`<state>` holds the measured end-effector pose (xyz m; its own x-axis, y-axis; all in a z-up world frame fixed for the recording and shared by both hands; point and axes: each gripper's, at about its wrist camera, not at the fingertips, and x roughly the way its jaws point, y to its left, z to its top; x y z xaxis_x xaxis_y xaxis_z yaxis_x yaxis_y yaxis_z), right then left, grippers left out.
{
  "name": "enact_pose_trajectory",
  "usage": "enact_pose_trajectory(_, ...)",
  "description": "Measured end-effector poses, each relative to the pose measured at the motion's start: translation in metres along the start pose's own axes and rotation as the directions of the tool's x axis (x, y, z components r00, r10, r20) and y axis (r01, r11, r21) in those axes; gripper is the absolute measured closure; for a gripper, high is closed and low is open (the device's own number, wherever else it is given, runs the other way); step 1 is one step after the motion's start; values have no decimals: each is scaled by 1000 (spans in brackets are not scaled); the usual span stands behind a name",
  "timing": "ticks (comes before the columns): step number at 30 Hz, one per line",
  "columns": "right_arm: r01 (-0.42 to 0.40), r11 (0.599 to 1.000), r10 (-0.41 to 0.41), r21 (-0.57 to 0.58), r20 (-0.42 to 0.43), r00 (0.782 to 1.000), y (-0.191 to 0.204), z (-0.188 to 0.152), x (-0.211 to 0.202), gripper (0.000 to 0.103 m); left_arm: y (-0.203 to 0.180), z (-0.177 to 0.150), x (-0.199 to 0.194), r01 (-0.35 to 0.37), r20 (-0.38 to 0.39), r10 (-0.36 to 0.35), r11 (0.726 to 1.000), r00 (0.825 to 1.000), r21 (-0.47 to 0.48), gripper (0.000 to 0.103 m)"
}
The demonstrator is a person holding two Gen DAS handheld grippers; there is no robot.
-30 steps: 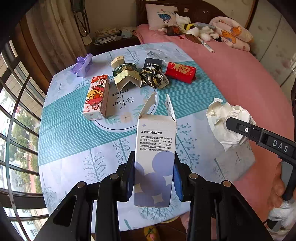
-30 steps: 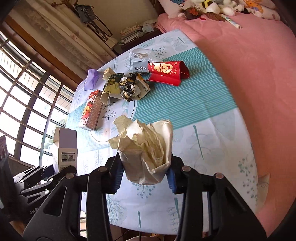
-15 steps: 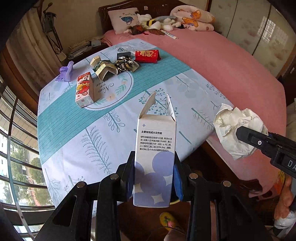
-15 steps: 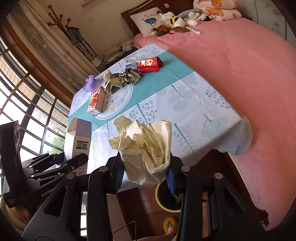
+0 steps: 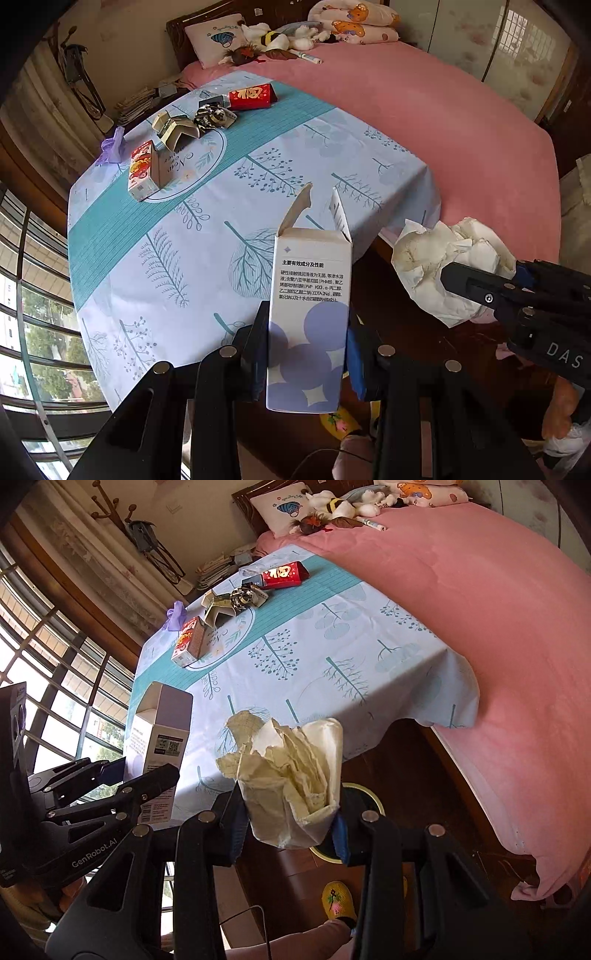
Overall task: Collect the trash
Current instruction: 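Carry the box and tissue down over the bin with both tools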
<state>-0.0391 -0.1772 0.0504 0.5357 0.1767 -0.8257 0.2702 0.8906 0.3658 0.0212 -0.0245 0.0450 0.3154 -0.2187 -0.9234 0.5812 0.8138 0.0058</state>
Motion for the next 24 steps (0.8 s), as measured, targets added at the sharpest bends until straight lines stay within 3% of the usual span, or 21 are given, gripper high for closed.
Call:
enact_pose_trajectory(14,-31,998,24,-55,-119,993,-43,-15,19,69,-44,-18,44,-63,-93,57,996,994,-61,68)
enact_pose_trajectory(24,-33,997,16,-75,-222,975,-76,-34,83,69,-59,-49,115,-113,-160,97,989,982,-92,68)
